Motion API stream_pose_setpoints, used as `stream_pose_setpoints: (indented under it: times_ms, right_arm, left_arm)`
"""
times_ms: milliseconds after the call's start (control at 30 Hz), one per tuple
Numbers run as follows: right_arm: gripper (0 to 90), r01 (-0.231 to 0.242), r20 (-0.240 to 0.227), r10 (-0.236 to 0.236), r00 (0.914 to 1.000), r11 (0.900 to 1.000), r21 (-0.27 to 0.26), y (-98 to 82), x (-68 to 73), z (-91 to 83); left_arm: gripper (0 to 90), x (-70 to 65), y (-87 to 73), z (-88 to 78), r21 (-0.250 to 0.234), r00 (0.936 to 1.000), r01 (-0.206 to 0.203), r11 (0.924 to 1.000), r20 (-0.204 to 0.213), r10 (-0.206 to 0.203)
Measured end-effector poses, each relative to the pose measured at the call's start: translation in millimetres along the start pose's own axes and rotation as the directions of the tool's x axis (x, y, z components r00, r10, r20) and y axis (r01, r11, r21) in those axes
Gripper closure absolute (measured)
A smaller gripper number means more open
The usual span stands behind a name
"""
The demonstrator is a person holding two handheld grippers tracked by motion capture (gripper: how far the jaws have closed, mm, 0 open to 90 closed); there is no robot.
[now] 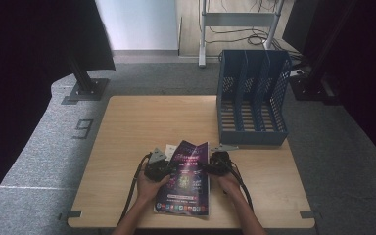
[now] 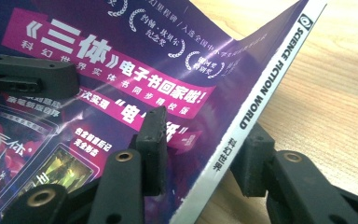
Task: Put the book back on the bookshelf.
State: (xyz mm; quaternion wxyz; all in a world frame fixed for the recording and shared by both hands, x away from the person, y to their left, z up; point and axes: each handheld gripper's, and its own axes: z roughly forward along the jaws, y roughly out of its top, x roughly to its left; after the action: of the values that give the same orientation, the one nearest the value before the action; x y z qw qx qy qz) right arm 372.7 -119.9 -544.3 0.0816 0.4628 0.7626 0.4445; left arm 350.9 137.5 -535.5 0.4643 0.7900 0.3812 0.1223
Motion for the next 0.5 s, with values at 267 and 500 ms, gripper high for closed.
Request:
stream_pose_setpoints:
  times_ms: [267, 500]
  right_arm:
    - [64.6, 0.025, -0.013, -0.025, 0.9996, 0.999, -0.037, 2.5, 3.7, -11.2]
    - [66.4, 0.056, -0.014, -0.058, 0.9982, 0.995, -0.085, 6.3, 9.4, -26.7]
  left_arm:
    - [84.4, -2.0, 5.7, -8.6, -0.031, 0.9999, -0.007, 0.9995, 0.01, 0.008]
    - [84.2, -5.4, 12.1, -18.8, -0.072, 0.9994, -0.021, 0.9972, 0.026, 0.023]
